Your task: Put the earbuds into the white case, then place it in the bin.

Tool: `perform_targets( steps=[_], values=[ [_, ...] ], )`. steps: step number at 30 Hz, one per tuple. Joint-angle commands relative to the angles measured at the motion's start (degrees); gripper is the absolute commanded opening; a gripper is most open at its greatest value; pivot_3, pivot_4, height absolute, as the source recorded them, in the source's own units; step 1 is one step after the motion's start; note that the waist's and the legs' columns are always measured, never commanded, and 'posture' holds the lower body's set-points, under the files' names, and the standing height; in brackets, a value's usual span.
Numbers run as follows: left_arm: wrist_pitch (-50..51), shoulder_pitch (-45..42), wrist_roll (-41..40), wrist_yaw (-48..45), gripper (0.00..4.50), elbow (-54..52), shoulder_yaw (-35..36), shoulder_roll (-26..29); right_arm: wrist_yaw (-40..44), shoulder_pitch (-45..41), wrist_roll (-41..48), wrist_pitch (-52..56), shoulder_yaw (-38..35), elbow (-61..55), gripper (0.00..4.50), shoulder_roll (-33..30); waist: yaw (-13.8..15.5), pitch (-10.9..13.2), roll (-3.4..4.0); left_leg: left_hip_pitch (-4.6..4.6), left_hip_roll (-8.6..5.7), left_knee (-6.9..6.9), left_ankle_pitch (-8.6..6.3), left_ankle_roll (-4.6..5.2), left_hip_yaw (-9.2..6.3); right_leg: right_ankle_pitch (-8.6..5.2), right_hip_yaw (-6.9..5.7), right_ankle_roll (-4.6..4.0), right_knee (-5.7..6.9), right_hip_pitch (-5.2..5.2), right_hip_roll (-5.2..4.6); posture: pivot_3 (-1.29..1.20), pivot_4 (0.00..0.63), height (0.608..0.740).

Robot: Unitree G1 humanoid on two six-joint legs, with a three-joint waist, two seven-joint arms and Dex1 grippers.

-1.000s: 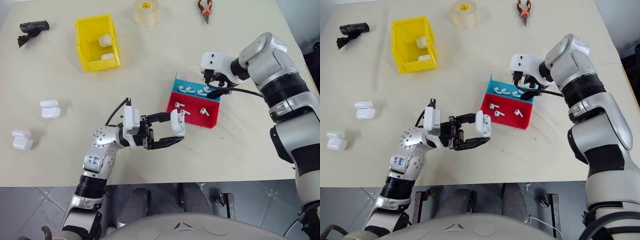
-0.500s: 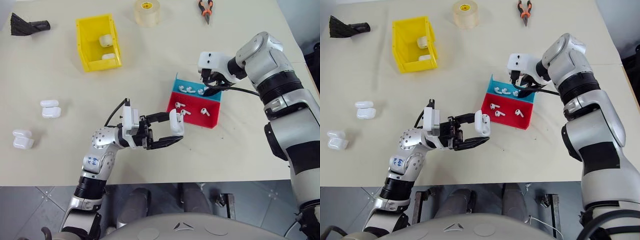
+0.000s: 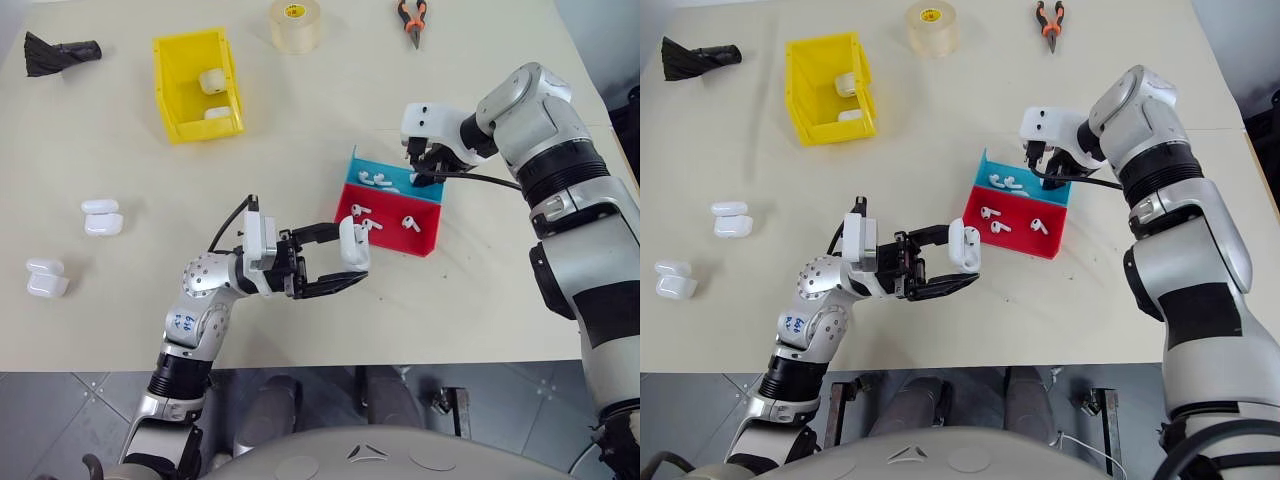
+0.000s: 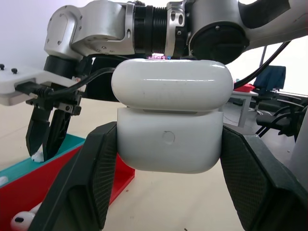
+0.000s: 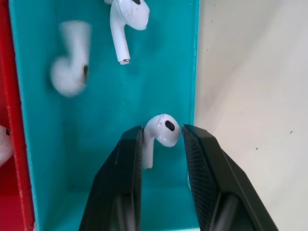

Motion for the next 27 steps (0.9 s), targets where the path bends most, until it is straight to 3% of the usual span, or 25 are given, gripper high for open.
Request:
perform_targets(
  steps=[1,22,26,27],
  values=[
    [-0.9,0.7,-1.1,0.2,2.80,-2.1,0.3,0.1,0.6,-0.2,-1.1,0.2,-0.5,0.1,1.32,0.2,0.0,0.0,0.00,0.00,0.00,0.00,0.00,0.00,0.00,0.00,0.00,0.00,0.00,0.00,0.00,0.00,0.150,0.740],
    [-0.7,-0.1,-1.5,-0.8,2.80,-1.2,0.2,0.2,1.0,3.5,-0.8,3.5,-4.1,-6.2,1.32,-0.5,-0.1,0.0,0.00,0.00,0.00,0.01,0.00,0.00,0.01,0.00,0.01,0.00,0.07,-0.03,0.00,0.00,0.150,0.740],
    [-0.5,-0.1,-1.7,-0.9,2.80,-1.3,0.3,0.3,1.4,4.2,-1.1,3.6,-3.9,-6.8,0.53,-0.6,-0.1,0.0,0.00,0.01,0.00,0.02,0.00,0.00,0.01,0.00,0.02,0.00,0.07,-0.03,0.00,0.00,0.150,0.740],
    [-0.4,-0.1,-1.7,-0.9,2.80,-1.4,0.3,0.3,1.2,4.3,-1.2,3.5,-3.9,-6.8,0.53,-0.6,-0.1,0.0,0.00,0.01,0.00,0.02,0.00,0.00,0.01,0.00,0.02,-0.01,0.07,-0.03,0.00,0.00,0.150,0.740]
  ],
)
